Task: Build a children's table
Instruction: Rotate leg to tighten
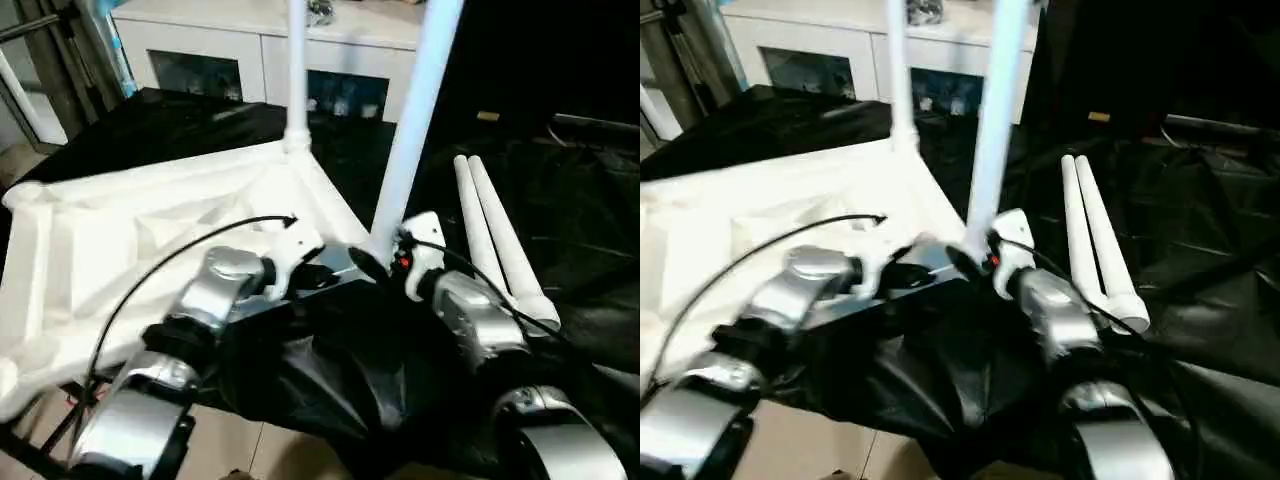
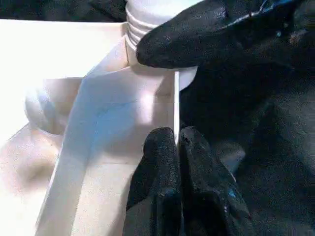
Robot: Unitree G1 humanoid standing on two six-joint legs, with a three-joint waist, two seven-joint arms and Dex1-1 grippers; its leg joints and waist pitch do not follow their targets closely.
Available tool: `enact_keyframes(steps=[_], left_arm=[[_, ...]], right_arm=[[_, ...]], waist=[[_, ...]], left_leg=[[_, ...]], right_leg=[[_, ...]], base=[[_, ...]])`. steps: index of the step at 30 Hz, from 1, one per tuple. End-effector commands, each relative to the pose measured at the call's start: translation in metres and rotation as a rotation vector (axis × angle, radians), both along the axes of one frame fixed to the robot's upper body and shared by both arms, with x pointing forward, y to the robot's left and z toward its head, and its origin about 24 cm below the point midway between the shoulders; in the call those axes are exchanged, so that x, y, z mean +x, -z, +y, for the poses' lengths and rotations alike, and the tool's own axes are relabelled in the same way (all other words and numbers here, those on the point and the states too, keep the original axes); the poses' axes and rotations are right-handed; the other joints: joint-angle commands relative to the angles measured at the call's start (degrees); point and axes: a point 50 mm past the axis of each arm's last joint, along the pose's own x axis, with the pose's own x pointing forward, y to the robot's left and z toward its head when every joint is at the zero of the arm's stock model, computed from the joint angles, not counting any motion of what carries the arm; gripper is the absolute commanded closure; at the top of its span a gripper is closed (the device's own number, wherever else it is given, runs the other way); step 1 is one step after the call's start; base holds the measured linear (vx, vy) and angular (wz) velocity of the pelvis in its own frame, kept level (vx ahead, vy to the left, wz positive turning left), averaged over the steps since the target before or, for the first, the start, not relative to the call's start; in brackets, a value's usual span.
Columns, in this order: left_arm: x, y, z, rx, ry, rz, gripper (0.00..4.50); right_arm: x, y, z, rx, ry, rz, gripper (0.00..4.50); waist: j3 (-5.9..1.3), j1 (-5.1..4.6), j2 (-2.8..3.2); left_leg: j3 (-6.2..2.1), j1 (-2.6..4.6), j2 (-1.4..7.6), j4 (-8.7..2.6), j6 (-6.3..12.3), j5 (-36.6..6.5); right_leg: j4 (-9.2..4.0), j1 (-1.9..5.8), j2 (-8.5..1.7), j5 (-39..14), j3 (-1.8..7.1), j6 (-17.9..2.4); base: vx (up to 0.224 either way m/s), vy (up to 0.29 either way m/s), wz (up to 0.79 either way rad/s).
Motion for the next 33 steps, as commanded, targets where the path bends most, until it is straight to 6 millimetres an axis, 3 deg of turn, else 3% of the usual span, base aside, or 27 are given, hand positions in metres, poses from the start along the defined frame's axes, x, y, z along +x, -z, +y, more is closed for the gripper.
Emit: enact_keyframes(steps=[1, 7, 10, 12, 16, 17, 21, 25, 28, 30, 33], left_arm=[[-0.008, -0.011, -0.023, -0.102, 0.159, -0.023, 4.50], [-0.012, -0.011, -0.005, -0.072, 0.237, 0.016, 4.50], [-0.013, -0.012, -0.003, -0.069, 0.249, 0.023, 4.50], [-0.015, -0.013, 0.000, -0.069, 0.271, 0.033, 4.50], [-0.017, -0.013, 0.002, -0.068, 0.287, 0.042, 4.50], [-0.017, -0.012, 0.002, -0.068, 0.287, 0.043, 4.50], [-0.015, -0.011, 0.001, -0.062, 0.264, 0.035, 4.50], [-0.009, -0.010, -0.005, -0.074, 0.164, 0.002, 4.50], [-0.005, -0.010, -0.008, -0.077, 0.114, -0.012, 4.50], [0.001, -0.010, -0.015, -0.069, 0.045, -0.038, 4.50], [0.011, -0.011, -0.029, -0.062, -0.078, -0.069, 4.50]], right_arm=[[-0.013, 0.003, 0.025, 0.027, -0.223, 0.027, 0.65], [-0.032, -0.001, 0.004, -0.009, -0.450, 0.049, 0.65], [-0.034, 0.000, 0.001, -0.022, -0.476, 0.061, 0.65], [-0.037, 0.000, -0.001, -0.021, -0.500, 0.085, 0.97], [-0.041, 0.000, 0.000, -0.007, -0.521, 0.103, 1.09], [-0.042, 0.000, 0.001, -0.003, -0.525, 0.105, 1.36], [-0.043, 0.002, 0.005, 0.004, -0.517, 0.112, 1.58], [-0.037, 0.011, 0.010, -0.021, -0.385, 0.126, 1.74], [-0.031, 0.017, 0.012, -0.046, -0.285, 0.132, 1.76], [-0.020, 0.025, 0.014, -0.110, -0.104, 0.149, 1.77], [-0.008, 0.031, 0.021, -0.139, 0.109, 0.168, 1.77]], waist=[[-3.57, 0.39, -0.26], [-3.60, 1.50, -0.25], [-3.45, 1.76, -0.25], [-3.44, 1.77, -0.15], [-3.54, 1.80, -0.20], [-3.56, 1.87, -0.21], [-3.57, 1.88, -0.23], [-3.46, 1.70, -0.37], [-3.25, 1.20, -0.38], [-2.88, 0.58, -0.28], [-3.00, 0.09, -0.39]], left_leg=[[-0.72, 0.10, 2.60, -3.37, 4.61, -10.9], [-0.52, 0.15, 2.77, -3.22, 4.96, -10.3], [-0.61, 0.22, 2.71, -3.39, 3.99, -11.3], [-0.66, 0.26, 2.78, -3.45, 3.47, -11.7], [-0.65, 0.17, 2.71, -3.40, 3.53, -10.7], [-0.67, 0.17, 2.72, -3.38, 3.57, -10.6], [-0.69, 0.17, 2.67, -3.37, 3.22, -10.7], [-0.73, 0.20, 2.62, -3.45, 2.88, -11.0], [-0.94, 0.36, 2.46, -3.60, 1.65, -12.8], [-1.06, 0.78, 2.35, -3.81, 0.58, -15.4], [-1.25, 0.92, 2.26, -3.76, 0.08, -16.4]], right_leg=[[-4.58, 3.18, -5.02, -11.8, 3.06, -12.7], [-4.36, 3.06, -4.87, -11.4, 2.97, -12.5], [-4.76, 2.89, -5.06, -15.0, 2.90, -11.7], [-4.87, 2.82, -5.03, -16.0, 2.95, -11.3], [-4.67, 2.86, -4.94, -14.3, 2.94, -11.4], [-4.63, 2.90, -4.97, -14.1, 2.94, -11.4], [-4.71, 2.89, -5.03, -14.9, 2.91, -11.3], [-4.80, 2.75, -5.05, -16.0, 2.92, -10.8], [-5.35, 2.61, -5.25, -20.7, 2.91, -9.7], [-5.78, 2.20, -5.16, -24.8, 2.88, -9.0], [-6.10, 2.26, -5.36, -27.6, 2.93, -7.9]], base=[[0.000, 0.000, 0.00], [0.000, 0.000, 0.00], [0.000, 0.000, 0.00], [0.000, 0.000, 0.00], [0.000, 0.000, 0.00], [0.000, 0.000, 0.00], [0.000, 0.000, 0.00], [0.000, 0.000, 0.00], [0.000, 0.000, 0.00], [0.000, 0.000, 0.00], [0.000, 0.000, 0.00]])
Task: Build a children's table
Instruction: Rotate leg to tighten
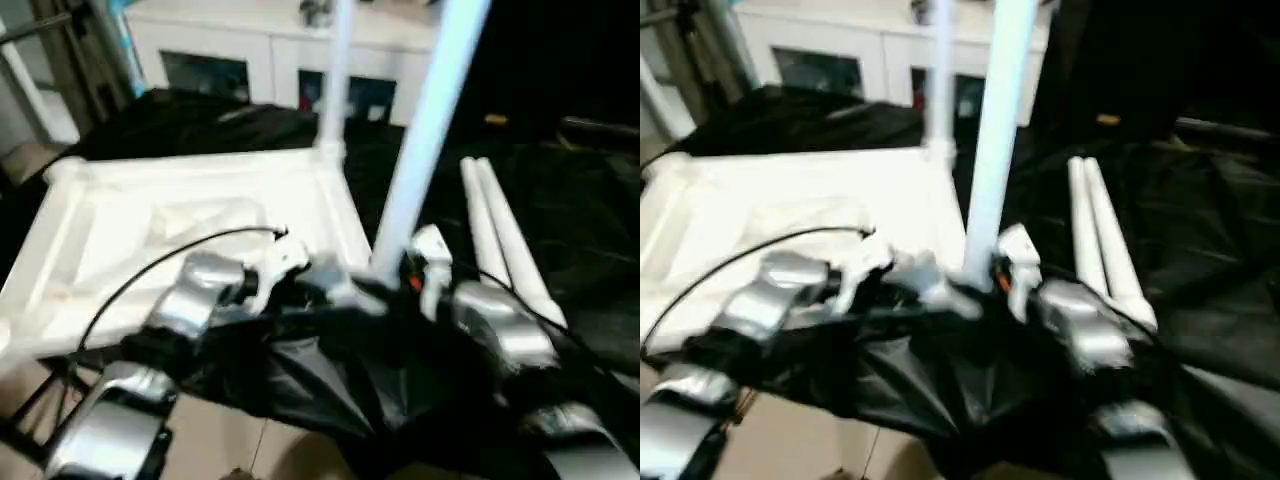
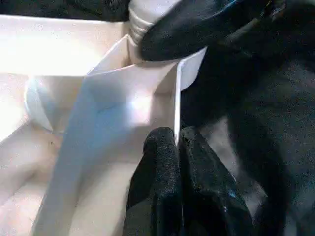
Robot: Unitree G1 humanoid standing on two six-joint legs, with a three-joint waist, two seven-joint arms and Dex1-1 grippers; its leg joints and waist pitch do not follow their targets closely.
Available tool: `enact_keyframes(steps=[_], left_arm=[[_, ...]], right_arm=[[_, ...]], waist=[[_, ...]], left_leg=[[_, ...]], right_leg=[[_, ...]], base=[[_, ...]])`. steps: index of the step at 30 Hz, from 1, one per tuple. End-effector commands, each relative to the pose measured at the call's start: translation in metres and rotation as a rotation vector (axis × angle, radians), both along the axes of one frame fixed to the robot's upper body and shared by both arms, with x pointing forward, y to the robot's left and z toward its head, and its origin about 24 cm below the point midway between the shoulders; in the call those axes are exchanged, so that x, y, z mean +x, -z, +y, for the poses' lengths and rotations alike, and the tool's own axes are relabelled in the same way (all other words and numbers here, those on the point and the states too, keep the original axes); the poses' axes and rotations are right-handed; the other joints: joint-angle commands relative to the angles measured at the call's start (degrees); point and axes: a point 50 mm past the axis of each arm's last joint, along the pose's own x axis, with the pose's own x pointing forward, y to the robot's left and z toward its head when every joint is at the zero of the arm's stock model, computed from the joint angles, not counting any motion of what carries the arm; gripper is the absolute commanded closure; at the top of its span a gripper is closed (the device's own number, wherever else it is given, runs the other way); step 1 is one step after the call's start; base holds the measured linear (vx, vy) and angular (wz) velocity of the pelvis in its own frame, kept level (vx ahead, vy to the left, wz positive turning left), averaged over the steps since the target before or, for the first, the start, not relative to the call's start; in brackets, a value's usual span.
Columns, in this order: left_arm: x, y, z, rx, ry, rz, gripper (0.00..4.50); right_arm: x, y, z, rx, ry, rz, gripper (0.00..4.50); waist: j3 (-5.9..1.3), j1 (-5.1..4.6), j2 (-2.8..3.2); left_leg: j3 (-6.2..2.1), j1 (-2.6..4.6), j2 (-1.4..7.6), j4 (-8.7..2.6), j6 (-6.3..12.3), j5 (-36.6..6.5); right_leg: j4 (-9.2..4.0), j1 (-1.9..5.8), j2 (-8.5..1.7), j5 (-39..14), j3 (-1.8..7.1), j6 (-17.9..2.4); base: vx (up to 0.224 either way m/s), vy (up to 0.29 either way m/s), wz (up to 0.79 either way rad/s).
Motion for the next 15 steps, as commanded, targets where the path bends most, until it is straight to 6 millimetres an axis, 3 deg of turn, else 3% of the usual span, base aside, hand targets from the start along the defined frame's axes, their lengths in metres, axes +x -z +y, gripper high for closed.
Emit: enact_keyframes(steps=[1, 3, 7, 8, 11, 15], left_arm=[[0.011, -0.016, -0.027, -0.062, -0.065, -0.079, 4.50], [0.017, -0.019, -0.039, -0.077, -0.166, -0.095, 4.50], [0.017, -0.020, -0.049, -0.094, -0.175, -0.105, 4.50], [0.017, -0.019, -0.050, -0.095, -0.174, -0.105, 4.50], [0.014, -0.019, -0.048, -0.102, -0.136, -0.105, 4.50], [0.013, -0.017, -0.042, -0.095, -0.103, -0.106, 4.50]], right_arm=[[-0.009, 0.029, 0.020, -0.079, 0.045, 0.121, 1.78], [-0.004, 0.031, 0.031, -0.098, 0.152, 0.131, 1.78], [-0.003, 0.029, 0.046, -0.084, 0.139, 0.119, 1.78], [-0.003, 0.029, 0.047, -0.078, 0.134, 0.119, 1.22], [-0.002, 0.025, 0.049, -0.020, 0.105, 0.122, 1.00], [0.001, 0.019, 0.044, -0.024, 0.066, 0.070, 0.63]], waist=[[-2.82, -0.34, -0.34], [-3.06, -0.26, -0.30], [-3.37, -0.16, -0.47], [-3.40, -0.05, -0.51], [-3.44, 0.01, -0.37], [-3.32, -0.11, -0.35]], left_leg=[[-1.15, 0.90, 2.14, -3.89, -0.03, -17.2], [-1.13, 0.80, 2.23, -3.90, 0.30, -16.1], [-1.00, 0.18, 2.01, -3.79, 1.39, -14.0], [-0.94, 0.13, 2.01, -3.74, 1.77, -13.7], [-0.83, 0.01, 2.10, -3.75, 2.85, -12.6], [-0.96, 0.06, 2.18, -3.88, 2.63, -14.0]], right_leg=[[-6.38, 1.45, -5.16, -28.4, 2.87, -8.2], [-6.27, 1.61, -5.10, -26.9, 2.94, -8.1], [-5.69, 2.19, -5.03, -21.6, 2.95, -9.2], [-5.67, 2.26, -5.07, -20.9, 3.02, -9.2], [-5.34, 2.45, -4.97, -17.7, 3.01, -10.2], [-5.67, 2.35, -5.09, -20.8, 2.93, -9.7]], base=[[0.000, 0.000, 0.00], [0.000, 0.000, 0.00], [0.000, 0.000, 0.00], [0.000, 0.000, 0.00], [0.000, 0.000, 0.00], [0.000, 0.000, 0.00]])
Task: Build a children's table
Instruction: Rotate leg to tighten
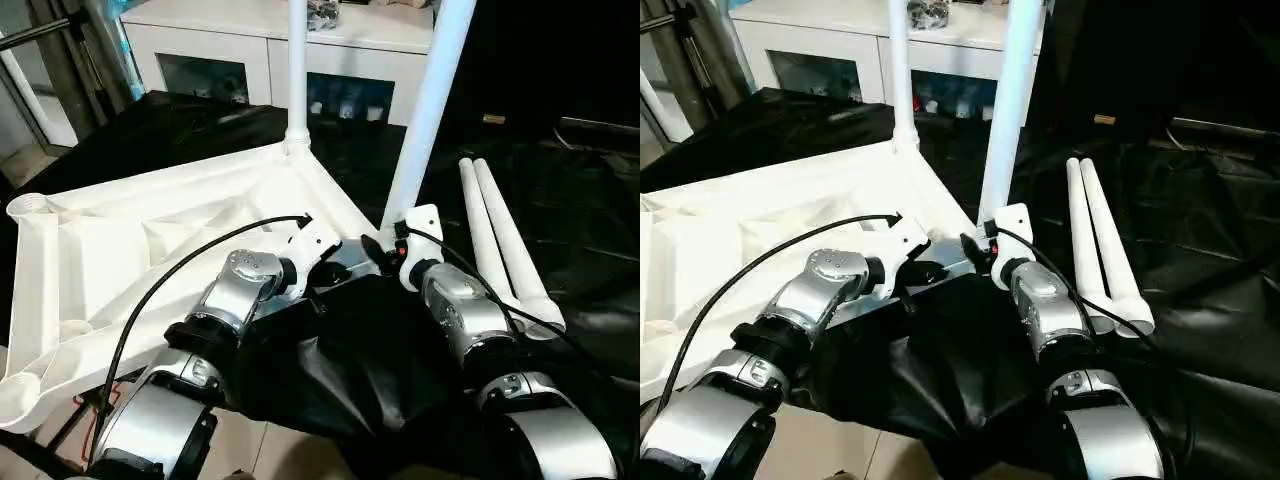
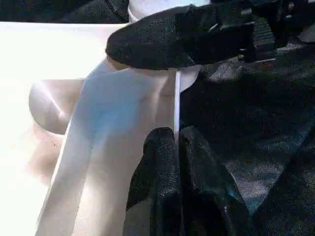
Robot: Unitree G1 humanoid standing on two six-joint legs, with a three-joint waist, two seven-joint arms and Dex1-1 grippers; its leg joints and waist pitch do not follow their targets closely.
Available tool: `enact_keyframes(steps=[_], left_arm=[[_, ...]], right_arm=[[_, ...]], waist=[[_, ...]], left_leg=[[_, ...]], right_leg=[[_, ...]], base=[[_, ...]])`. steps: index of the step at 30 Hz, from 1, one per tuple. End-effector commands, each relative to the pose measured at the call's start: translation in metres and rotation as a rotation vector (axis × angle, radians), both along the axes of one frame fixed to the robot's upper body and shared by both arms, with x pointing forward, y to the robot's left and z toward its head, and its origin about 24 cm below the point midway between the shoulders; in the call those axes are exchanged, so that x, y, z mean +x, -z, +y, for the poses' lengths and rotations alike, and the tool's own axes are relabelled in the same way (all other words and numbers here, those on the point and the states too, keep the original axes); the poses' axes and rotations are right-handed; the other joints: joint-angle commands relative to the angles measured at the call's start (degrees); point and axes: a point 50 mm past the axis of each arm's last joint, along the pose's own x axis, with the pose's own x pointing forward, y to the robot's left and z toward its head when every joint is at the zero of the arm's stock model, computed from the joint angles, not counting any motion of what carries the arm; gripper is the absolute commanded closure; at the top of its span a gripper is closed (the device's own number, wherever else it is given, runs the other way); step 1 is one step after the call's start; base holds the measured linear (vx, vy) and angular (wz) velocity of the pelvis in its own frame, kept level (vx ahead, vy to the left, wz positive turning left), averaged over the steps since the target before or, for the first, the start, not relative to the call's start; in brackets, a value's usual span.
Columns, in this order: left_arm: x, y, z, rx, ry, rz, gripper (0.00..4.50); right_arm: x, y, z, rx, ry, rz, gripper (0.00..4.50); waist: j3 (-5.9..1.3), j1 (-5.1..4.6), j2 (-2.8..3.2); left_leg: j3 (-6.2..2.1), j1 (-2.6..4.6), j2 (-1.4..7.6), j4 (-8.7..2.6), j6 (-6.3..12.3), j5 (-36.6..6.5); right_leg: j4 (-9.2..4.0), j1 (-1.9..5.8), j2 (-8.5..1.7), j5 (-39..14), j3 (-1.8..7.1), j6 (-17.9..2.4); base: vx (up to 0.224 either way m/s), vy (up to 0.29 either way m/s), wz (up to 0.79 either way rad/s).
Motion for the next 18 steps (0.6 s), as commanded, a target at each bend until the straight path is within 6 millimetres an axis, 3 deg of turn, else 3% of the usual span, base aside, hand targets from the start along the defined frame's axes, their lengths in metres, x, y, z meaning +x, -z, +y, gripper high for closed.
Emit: enact_keyframes(steps=[1, 8, 11, 15, 18], left_arm=[[0.002, -0.017, -0.015, -0.088, 0.053, -0.074, 4.50], [-0.011, -0.016, 0.004, -0.099, 0.246, -0.025, 4.50], [-0.016, -0.016, 0.011, -0.099, 0.317, 0.001, 4.50], [-0.020, -0.016, 0.022, -0.081, 0.370, 0.033, 4.50], [-0.022, -0.015, 0.028, -0.077, 0.404, 0.051, 4.50]], right_arm=[[-0.017, 0.019, 0.032, 0.029, -0.205, 0.085, 0.63], [-0.028, 0.007, 0.006, 0.039, -0.476, 0.015, 0.63], [-0.035, 0.003, -0.002, 0.055, -0.580, 0.025, 0.63], [-0.043, -0.001, -0.014, 0.075, -0.687, 0.055, 0.63], [-0.048, -0.004, -0.019, 0.090, -0.750, 0.078, 0.63]], waist=[[-3.20, -0.01, -0.59], [-3.49, 0.09, -0.56], [-3.63, 0.64, -0.61], [-3.54, 0.95, -0.45], [-3.57, 1.47, -0.47]], left_leg=[[-0.97, 0.15, 2.26, -3.74, 2.59, -14.0], [-0.77, -0.25, 2.35, -3.45, 4.66, -10.6], [-0.63, -0.35, 2.66, -3.28, 5.89, -9.3], [-0.49, -0.26, 2.83, -3.18, 5.92, -9.2], [-0.51, -0.24, 2.84, -3.22, 5.53, -9.4]], right_leg=[[-5.59, 2.38, -5.08, -20.5, 2.94, -9.7], [-4.77, 2.82, -4.98, -12.8, 2.96, -12.0], [-4.31, 3.10, -4.77, -9.9, 2.78, -12.9], [-4.24, 2.71, -4.78, -9.5, 2.76, -13.7], [-4.34, 2.72, -4.91, -10.9, 2.78, -13.2]], base=[[0.000, 0.000, 0.00], [0.000, 0.000, 0.00], [0.000, 0.000, 0.00], [0.000, 0.000, 0.00], [0.000, 0.000, 0.00]])
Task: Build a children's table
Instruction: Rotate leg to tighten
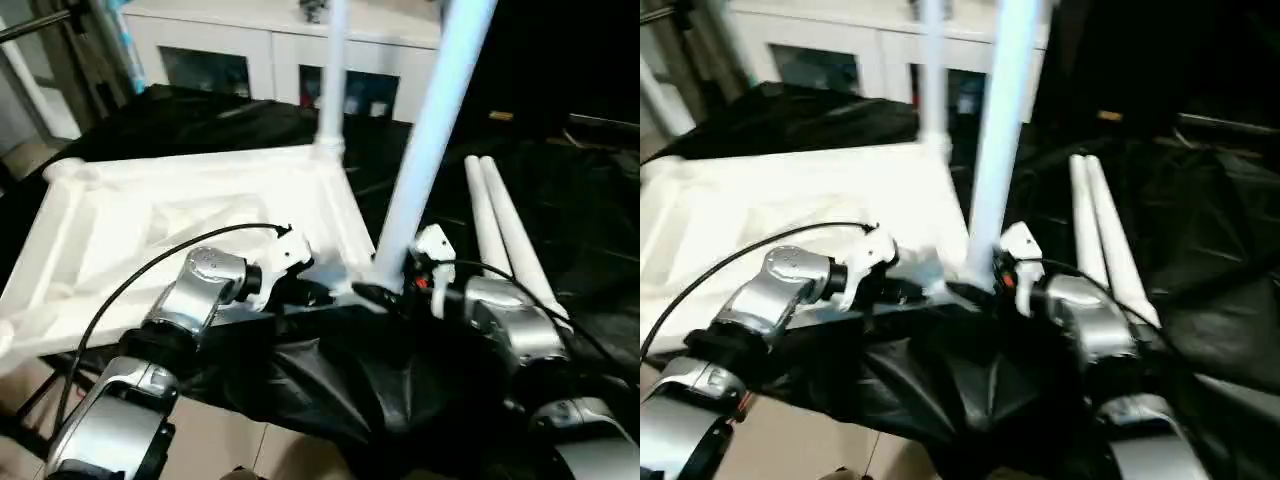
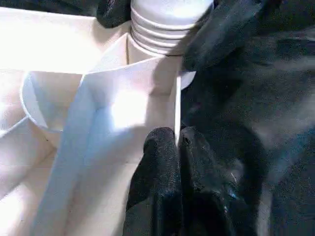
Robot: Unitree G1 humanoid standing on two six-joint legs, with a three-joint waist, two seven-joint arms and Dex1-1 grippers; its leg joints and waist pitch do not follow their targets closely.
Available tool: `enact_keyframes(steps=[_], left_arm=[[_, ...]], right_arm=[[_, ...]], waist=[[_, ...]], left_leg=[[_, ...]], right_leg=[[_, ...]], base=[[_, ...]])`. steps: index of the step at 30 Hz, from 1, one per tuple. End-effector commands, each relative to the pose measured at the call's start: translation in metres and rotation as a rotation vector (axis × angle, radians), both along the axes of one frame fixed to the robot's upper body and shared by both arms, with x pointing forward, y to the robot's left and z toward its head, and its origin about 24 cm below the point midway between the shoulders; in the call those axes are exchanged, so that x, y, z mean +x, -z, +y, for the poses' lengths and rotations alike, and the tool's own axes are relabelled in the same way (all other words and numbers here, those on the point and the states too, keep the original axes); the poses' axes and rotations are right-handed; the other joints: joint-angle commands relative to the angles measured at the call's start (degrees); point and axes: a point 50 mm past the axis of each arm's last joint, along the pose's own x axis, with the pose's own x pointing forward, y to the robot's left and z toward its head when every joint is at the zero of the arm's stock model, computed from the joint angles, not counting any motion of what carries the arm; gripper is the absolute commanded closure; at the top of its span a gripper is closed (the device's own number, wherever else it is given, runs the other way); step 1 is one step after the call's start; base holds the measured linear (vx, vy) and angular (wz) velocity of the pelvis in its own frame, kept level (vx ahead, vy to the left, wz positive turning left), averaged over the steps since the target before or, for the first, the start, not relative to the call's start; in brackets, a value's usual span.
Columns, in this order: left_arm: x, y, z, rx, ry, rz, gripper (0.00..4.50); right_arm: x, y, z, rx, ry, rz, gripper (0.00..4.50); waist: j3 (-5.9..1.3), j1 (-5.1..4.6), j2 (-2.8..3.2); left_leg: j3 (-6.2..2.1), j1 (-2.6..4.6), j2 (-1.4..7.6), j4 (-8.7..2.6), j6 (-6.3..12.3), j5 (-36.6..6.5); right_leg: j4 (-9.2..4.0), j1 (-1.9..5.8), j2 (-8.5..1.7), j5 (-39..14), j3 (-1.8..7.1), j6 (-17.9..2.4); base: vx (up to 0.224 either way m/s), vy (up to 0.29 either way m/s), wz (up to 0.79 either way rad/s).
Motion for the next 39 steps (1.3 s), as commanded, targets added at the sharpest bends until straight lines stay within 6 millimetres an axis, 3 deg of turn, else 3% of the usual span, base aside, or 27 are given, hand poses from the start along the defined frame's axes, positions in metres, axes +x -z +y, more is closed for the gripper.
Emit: enact_keyframes(steps=[1, 10, 14, 16, 19, 21, 22, 23, 25, 27, 32, 33, 39], left_arm=[[-0.002, -0.010, -0.011, -0.074, 0.068, -0.032, 4.50], [-0.006, -0.010, -0.004, -0.070, 0.115, 0.003, 4.50], [-0.005, -0.009, -0.005, -0.063, 0.092, -0.008, 4.50], [-0.002, -0.008, -0.007, -0.063, 0.061, -0.020, 4.50], [0.000, -0.008, -0.010, -0.063, 0.027, -0.033, 4.50], [0.005, -0.008, -0.016, -0.066, -0.031, -0.060, 4.50], [0.012, -0.009, -0.026, -0.068, -0.105, -0.091, 4.50], [0.015, -0.010, -0.031, -0.068, -0.150, -0.107, 4.50], [0.019, -0.011, -0.038, -0.068, -0.187, -0.119, 4.50], [0.021, -0.011, -0.043, -0.068, -0.223, -0.129, 4.50], [0.024, -0.015, -0.059, -0.088, -0.265, -0.149, 4.50], [0.023, -0.015, -0.062, -0.095, -0.258, -0.154, 4.50], [0.015, -0.012, -0.062, -0.102, -0.173, -0.139, 4.50]], right_arm=[[-0.009, 0.004, 0.011, 0.004, -0.116, 0.044, 0.88], [-0.020, 0.005, 0.012, 0.005, -0.204, 0.095, 1.63], [-0.018, 0.008, 0.017, 0.014, -0.160, 0.092, 1.69], [-0.014, 0.012, 0.019, -0.011, -0.095, 0.077, 1.71], [-0.010, 0.016, 0.021, -0.042, -0.025, 0.062, 1.72], [-0.001, 0.024, 0.022, -0.088, 0.134, 0.061, 1.72], [0.009, 0.031, 0.024, -0.134, 0.313, 0.067, 1.73], [0.013, 0.034, 0.026, -0.148, 0.400, 0.073, 1.73], [0.016, 0.036, 0.029, -0.151, 0.475, 0.084, 1.74], [0.018, 0.036, 0.033, -0.152, 0.522, 0.093, 1.74], [0.018, 0.036, 0.052, -0.127, 0.525, 0.076, 1.74], [0.018, 0.036, 0.057, -0.115, 0.513, 0.069, 1.39], [0.020, 0.029, 0.060, -0.075, 0.452, 0.051, 0.82]], waist=[[-3.56, 0.14, -0.50], [-3.57, 0.53, -0.56], [-3.60, 0.50, -0.51], [-3.57, 0.42, -0.50], [-3.34, -0.17, -0.56], [-3.10, -0.60, -0.57], [-3.08, -0.82, -0.50], [-2.99, -1.43, -0.48], [-2.97, -1.72, -0.27], [-3.00, -1.81, -0.42], [-3.34, -1.51, -0.41], [-3.32, -1.45, -0.42], [-3.21, -1.56, -0.38]], left_leg=[[-0.51, 0.46, 2.70, -3.20, 5.14, -9.6], [-0.63, 0.52, 2.66, -3.34, 3.85, -9.6], [-0.62, 0.50, 2.61, -3.28, 3.76, -9.2], [-0.66, 0.46, 2.61, -3.31, 3.54, -9.4], [-0.88, 0.55, 2.47, -3.56, 2.10, -11.7], [-0.97, 0.72, 2.34, -3.69, 1.41, -13.1], [-1.03, 0.81, 2.37, -3.69, 0.99, -13.6], [-1.23, 1.08, 2.28, -3.82, -0.39, -15.5], [-1.20, 1.28, 2.25, -3.73, -0.62, -16.1], [-1.18, 1.28, 2.18, -3.71, -0.10, -16.6], [-0.97, 0.76, 2.22, -3.59, 1.37, -13.9], [-0.92, 0.78, 2.20, -3.58, 1.70, -13.7], [-1.00, 0.70, 2.27, -3.70, 2.05, -14.5]], right_leg=[[-4.37, 3.15, -4.89, -11.5, 2.88, -12.6], [-4.44, 3.12, -4.96, -13.1, 2.90, -11.5], [-4.44, 3.10, -5.00, -12.8, 2.89, -11.5], [-4.47, 3.06, -5.07, -13.2, 2.90, -11.4], [-4.94, 2.99, -5.11, -18.1, 2.88, -10.2], [-5.30, 2.69, -5.18, -20.7, 2.91, -9.9], [-5.31, 2.60, -5.17, -21.7, 2.90, -9.7], [-5.62, 2.46, -5.18, -24.5, 2.85, -9.1], [-5.72, 2.21, -5.19, -25.2, 2.98, -8.9], [-5.97, 2.28, -5.18, -25.5, 3.03, -8.5], [-5.33, 2.71, -5.07, -18.8, 3.18, -9.6], [-5.26, 2.73, -5.02, -17.8, 3.17, -10.0], [-5.31, 2.84, -5.08, -18.7, 3.11, -10.2]], base=[[0.000, 0.000, 0.00], [0.000, 0.000, 0.00], [0.000, 0.000, 0.00], [0.000, 0.000, 0.00], [0.000, 0.000, 0.00], [0.000, 0.000, 0.00], [0.000, 0.000, 0.00], [0.000, 0.000, 0.00], [0.000, 0.000, 0.00], [0.000, 0.000, 0.00], [0.000, 0.000, 0.00], [0.000, 0.000, 0.00], [0.000, 0.000, 0.00]])
